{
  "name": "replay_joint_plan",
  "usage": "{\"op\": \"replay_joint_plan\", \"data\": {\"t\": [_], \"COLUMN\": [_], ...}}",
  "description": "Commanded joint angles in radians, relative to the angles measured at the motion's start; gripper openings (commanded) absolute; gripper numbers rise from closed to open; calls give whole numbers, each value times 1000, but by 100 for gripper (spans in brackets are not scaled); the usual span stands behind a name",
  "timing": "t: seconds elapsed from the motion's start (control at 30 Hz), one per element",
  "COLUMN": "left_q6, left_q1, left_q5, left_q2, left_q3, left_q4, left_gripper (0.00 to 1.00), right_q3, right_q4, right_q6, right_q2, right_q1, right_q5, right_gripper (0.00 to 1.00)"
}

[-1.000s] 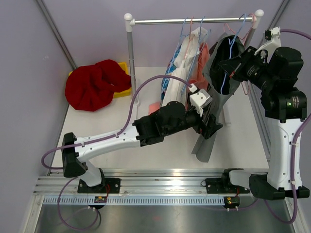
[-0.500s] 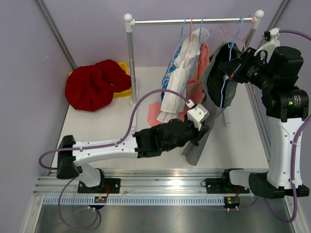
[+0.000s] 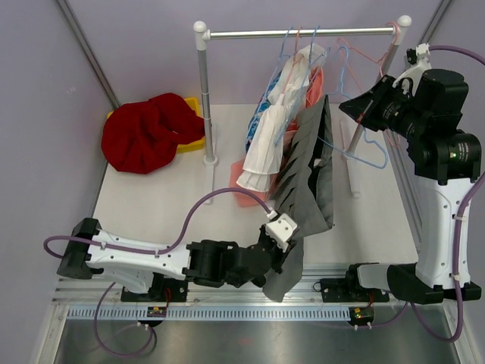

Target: Remove the skirt from the hanger

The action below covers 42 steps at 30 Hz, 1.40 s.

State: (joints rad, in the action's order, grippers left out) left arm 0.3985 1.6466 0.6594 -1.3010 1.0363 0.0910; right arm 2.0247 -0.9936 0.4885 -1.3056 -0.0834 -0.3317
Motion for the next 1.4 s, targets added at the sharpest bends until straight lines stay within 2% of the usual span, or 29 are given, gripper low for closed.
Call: {"op": "replay_joint_plan", "data": {"t": [0.0, 0.03, 0.1, 0.2, 0.23, 0.37, 0.43, 0.5, 0.7, 0.77, 0.8, 0.9, 0.97, 1.1, 1.2, 1.3, 1.37], "left_q6": [11, -4, -36, -81, -66, -47, -47, -27, 98, 138, 146, 235, 362, 561, 738, 783, 787], "left_q1": [-31, -78, -131, -264, -343, -456, -462, -459, -395, -320, -244, -139, -61, 82, 117, 114, 114], "left_q5": [86, 86, 89, 27, -34, -118, -112, -132, -115, -80, -25, 52, 114, 248, 304, 362, 397], "left_q2": [-84, -115, -202, -306, -338, -464, -507, -500, -307, -218, -192, -112, -81, -3, 64, 130, 154], "left_q3": [196, 250, 402, 525, 621, 806, 840, 802, 448, 369, 313, 262, 242, 240, 245, 214, 260], "left_q4": [31, 103, 145, 183, 225, 335, 395, 411, 362, 371, 372, 467, 597, 820, 1037, 1140, 1197], "left_gripper": [0, 0, 0, 0, 0, 0, 0, 0, 0, 0, 0, 0, 0, 0, 0, 0, 0], "right_q3": [-12, -68, -133, -247, -277, -238, -164, -112, 98, 160, 196, 273, 328, 295, 270, 253, 249], "right_q4": [104, 101, 92, 61, 44, -19, -51, -68, -77, -73, -70, -76, -65, 36, 84, 119, 133], "right_q6": [-4, 5, 22, 35, 35, 32, 25, 18, 15, -2, -8, -36, -47, -41, -41, -51, -68], "right_q2": [61, 100, 143, 236, 277, 312, 296, 283, 154, 91, 69, -20, -73, -116, -145, -178, -199], "right_q1": [2, 2, 2, 2, 2, 2, 2, 2, 2, 2, 2, 2, 2, 2, 4, 4, 2], "right_q5": [34, 25, -9, -13, -10, 17, 28, 66, 128, 147, 155, 209, 241, 247, 250, 266, 270], "right_gripper": [0, 0, 0, 0, 0, 0, 0, 0, 0, 0, 0, 0, 0, 0, 0, 0, 0]}}
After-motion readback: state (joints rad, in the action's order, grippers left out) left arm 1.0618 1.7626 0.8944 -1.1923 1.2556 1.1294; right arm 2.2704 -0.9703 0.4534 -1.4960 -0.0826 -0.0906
